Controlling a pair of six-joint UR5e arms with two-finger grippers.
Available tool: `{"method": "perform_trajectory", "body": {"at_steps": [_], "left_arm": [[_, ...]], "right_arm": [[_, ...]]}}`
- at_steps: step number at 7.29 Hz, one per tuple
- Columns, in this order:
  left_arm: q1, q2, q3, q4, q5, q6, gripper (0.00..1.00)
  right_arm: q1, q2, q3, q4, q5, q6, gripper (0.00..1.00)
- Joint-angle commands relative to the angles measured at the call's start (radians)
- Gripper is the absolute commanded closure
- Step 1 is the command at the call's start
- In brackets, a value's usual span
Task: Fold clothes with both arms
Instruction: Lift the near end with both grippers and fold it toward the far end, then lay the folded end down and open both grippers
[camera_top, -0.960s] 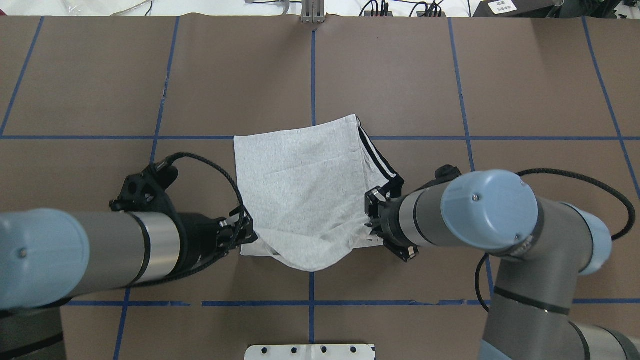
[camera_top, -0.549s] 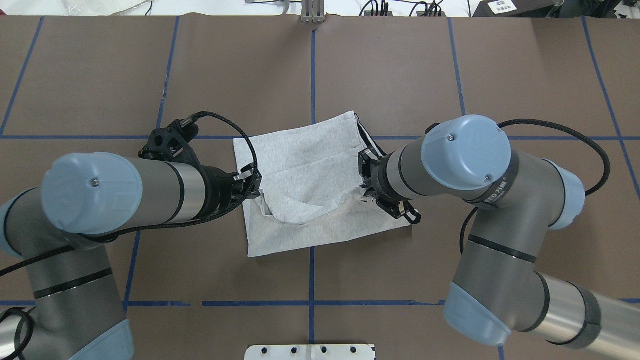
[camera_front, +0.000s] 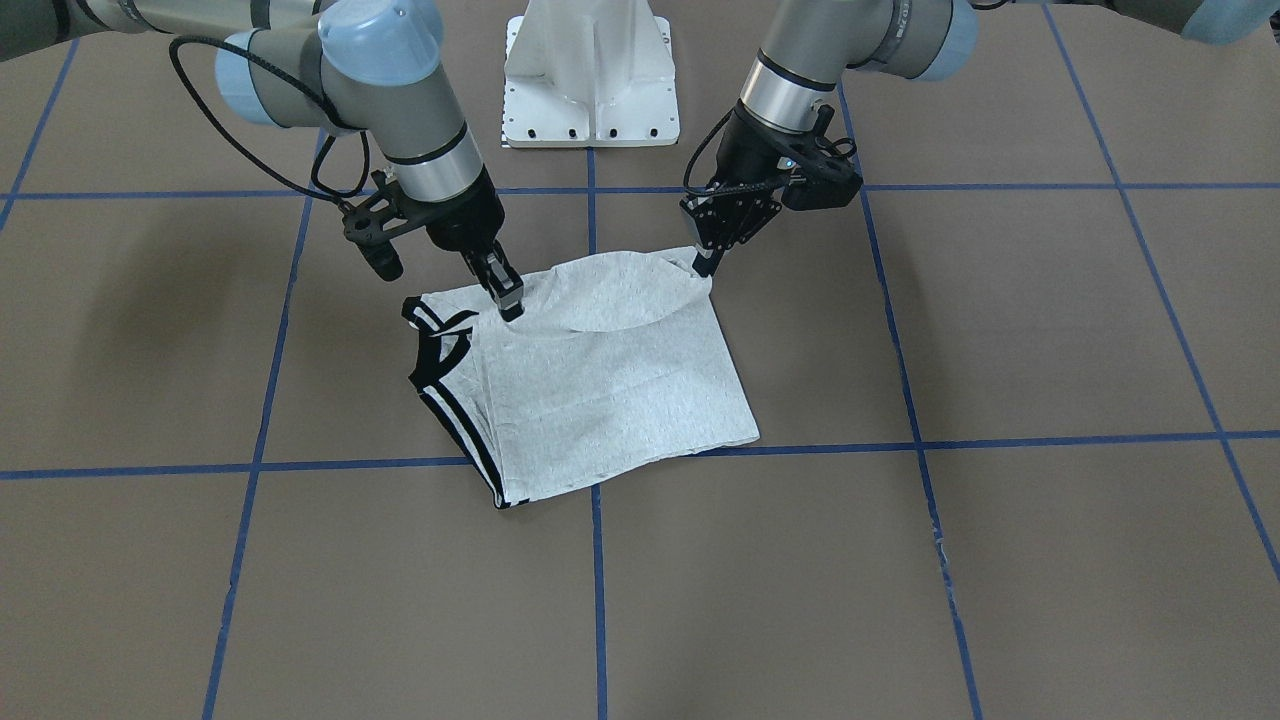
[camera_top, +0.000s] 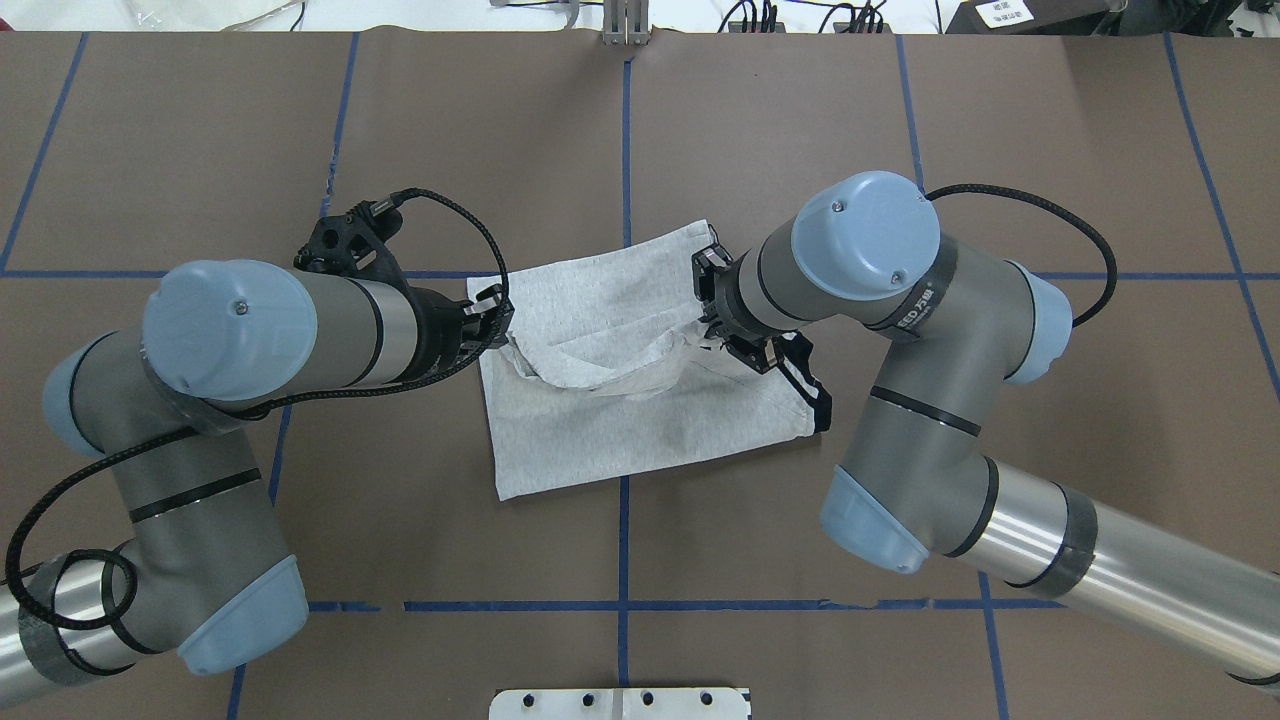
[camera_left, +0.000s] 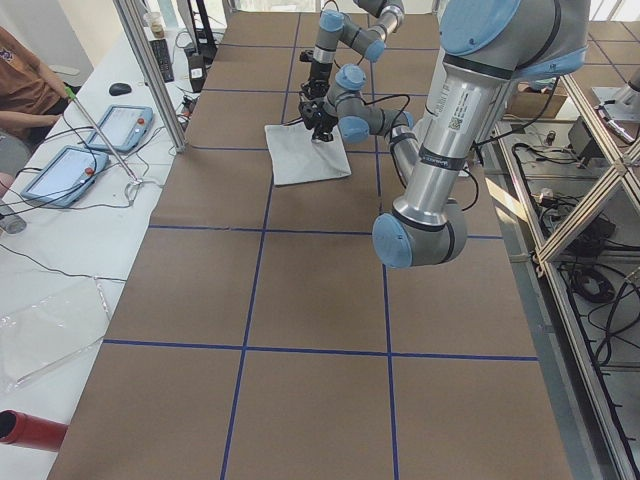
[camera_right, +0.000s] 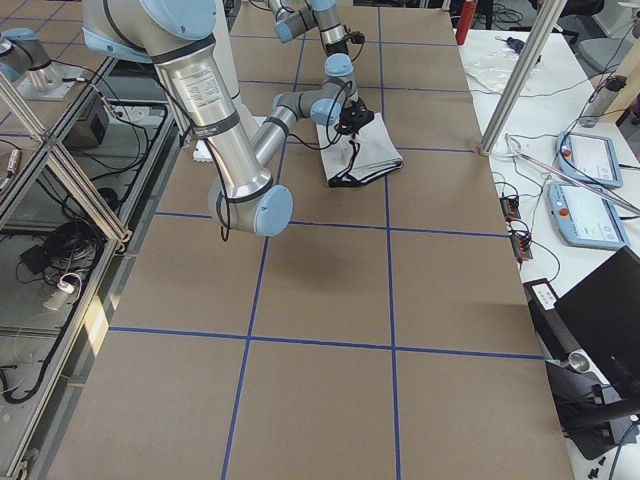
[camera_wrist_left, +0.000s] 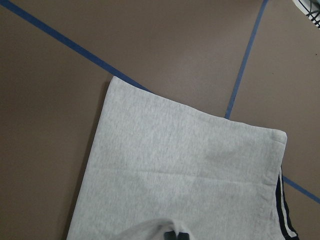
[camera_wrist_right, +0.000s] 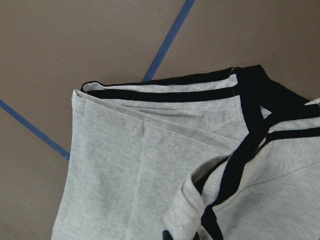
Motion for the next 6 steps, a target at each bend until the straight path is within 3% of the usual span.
{"method": "perform_trajectory", "body": {"at_steps": [1, 4, 5, 6], "left_arm": [[-0.029, -0.002, 0.105, -0.120, 0.001, 0.006, 1.00], [-0.035, -0.014, 0.149, -0.135, 0.001, 0.021, 1.00], [-0.064, -0.050, 0.232, -0.182, 0.003, 0.039, 1.00], [-0.093, -0.061, 0.324, -0.273, 0.003, 0.079, 1.00]], "right_arm": [[0.035, 0.072, -0.112, 0.026, 0.033, -0.032, 1.00], [0.049, 0.101, -0.229, 0.123, 0.034, -0.070, 1.00], [0.058, 0.117, -0.267, 0.140, 0.034, -0.105, 1.00], [0.060, 0.168, -0.351, 0.173, 0.034, -0.142, 0.01]]}}
